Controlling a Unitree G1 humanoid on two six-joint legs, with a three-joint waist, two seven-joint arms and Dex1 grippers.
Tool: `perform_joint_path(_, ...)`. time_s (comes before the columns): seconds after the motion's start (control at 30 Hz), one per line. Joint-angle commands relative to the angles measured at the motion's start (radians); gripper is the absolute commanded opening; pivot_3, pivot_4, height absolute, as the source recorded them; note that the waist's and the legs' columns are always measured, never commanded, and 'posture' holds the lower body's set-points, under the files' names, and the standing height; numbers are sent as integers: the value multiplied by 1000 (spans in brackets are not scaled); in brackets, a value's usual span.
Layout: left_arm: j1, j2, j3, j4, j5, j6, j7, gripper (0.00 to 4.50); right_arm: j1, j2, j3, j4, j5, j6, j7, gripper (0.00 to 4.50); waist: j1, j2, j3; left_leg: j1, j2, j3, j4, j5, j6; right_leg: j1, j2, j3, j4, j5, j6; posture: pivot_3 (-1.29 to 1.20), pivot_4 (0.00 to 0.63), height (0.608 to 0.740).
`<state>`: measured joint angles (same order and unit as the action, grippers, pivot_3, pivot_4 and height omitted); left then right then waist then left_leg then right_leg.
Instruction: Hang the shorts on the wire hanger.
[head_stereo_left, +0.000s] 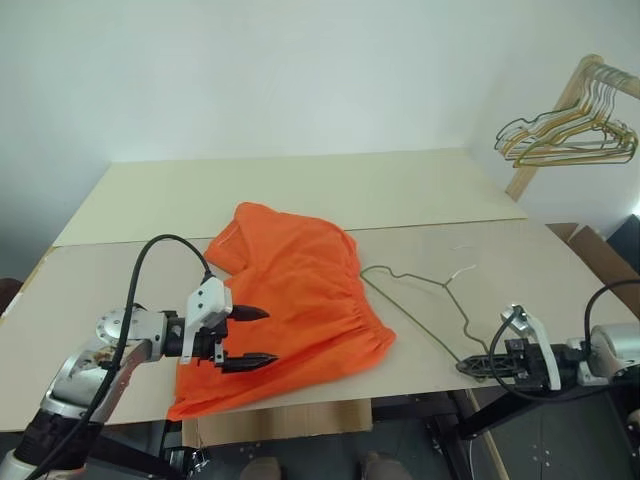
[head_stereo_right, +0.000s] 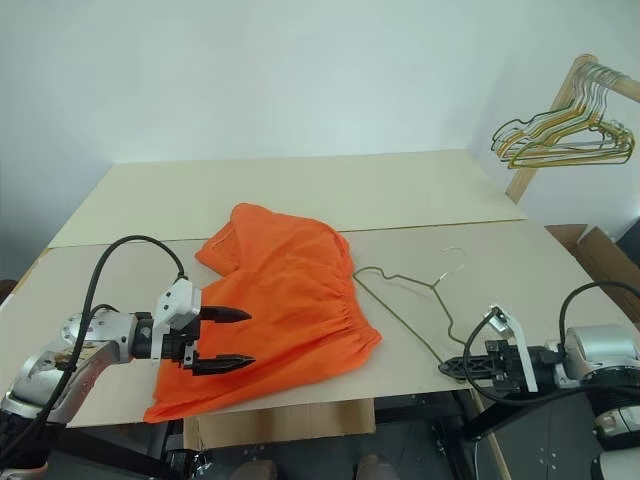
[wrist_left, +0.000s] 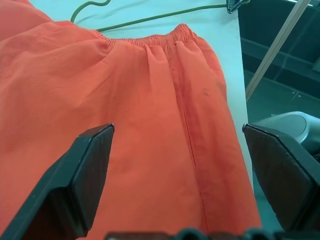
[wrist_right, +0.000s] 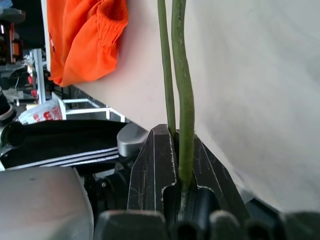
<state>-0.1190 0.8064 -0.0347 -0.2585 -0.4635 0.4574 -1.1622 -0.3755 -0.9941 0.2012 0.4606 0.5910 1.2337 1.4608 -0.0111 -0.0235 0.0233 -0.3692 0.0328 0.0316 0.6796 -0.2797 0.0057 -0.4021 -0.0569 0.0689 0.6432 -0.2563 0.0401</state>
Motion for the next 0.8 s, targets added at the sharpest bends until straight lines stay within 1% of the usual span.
perform_joint_path(0.03, -10, 12, 3, -26, 15, -25, -1, 4468, 16, -47, 18, -125, 38, 22, 74, 0, 0, 0, 0, 0, 0, 0, 0, 0, 0, 0, 0, 0, 0, 0, 0, 34, 0, 740)
perform_joint_path(0.17, -12, 8, -1, -18, 28, -31, 2, 4468, 31, -65, 14, -177, 71, 28, 118, 0, -1, 0, 0, 0, 0, 0, 0, 0, 0, 0, 0, 0, 0, 0, 0, 39, 0, 740)
perform_joint_path(0.37, 4, 1, -1, -19, 45, -40, 9, 4468, -9, -42, -47, -78, 108, 49, 125, 0, 3, 0, 0, 0, 0, 0, 0, 0, 0, 0, 0, 0, 0, 0, 0, 46, 0, 740)
perform_joint_path(0.43, 13, 2, -6, -21, 54, -46, 13, 4468, -17, -43, -39, -77, 113, 58, 132, 0, 3, 0, 0, 0, 0, 0, 0, 0, 0, 0, 0, 0, 0, 0, 0, 47, 0, 740)
perform_joint_path(0.53, 21, 6, -17, -18, 71, -55, 14, 4468, -10, -40, 20, -122, 111, 52, 151, 0, 4, 0, 0, 0, 0, 0, 0, 0, 0, 0, 1, 0, 1, 0, 0, 43, 0, 740)
perform_joint_path(0.57, 20, 8, -23, -15, 79, -59, 12, 4468, -22, -20, 41, -113, 92, 49, 130, 0, 4, 0, 0, 0, 0, 0, 0, 0, 0, 0, 1, 0, 1, 0, 0, 41, 0, 740)
perform_joint_path(0.67, 12, 8, -41, -1, 103, -70, 9, 4468, -101, 49, 83, 0, 33, 19, 100, 0, -3, 0, 0, 1, 1, 0, 1, 0, 0, 0, 1, 0, 1, 0, 0, 47, 0, 740)
perform_joint_path(0.8, 6, 5, -45, 8, 113, -74, 7, 4468, -229, 115, 98, 135, -22, 27, 75, 0, -1, 0, 0, 1, 0, 0, 1, 0, 0, 0, 1, 0, 2, 1, 0, 55, 0, 740)
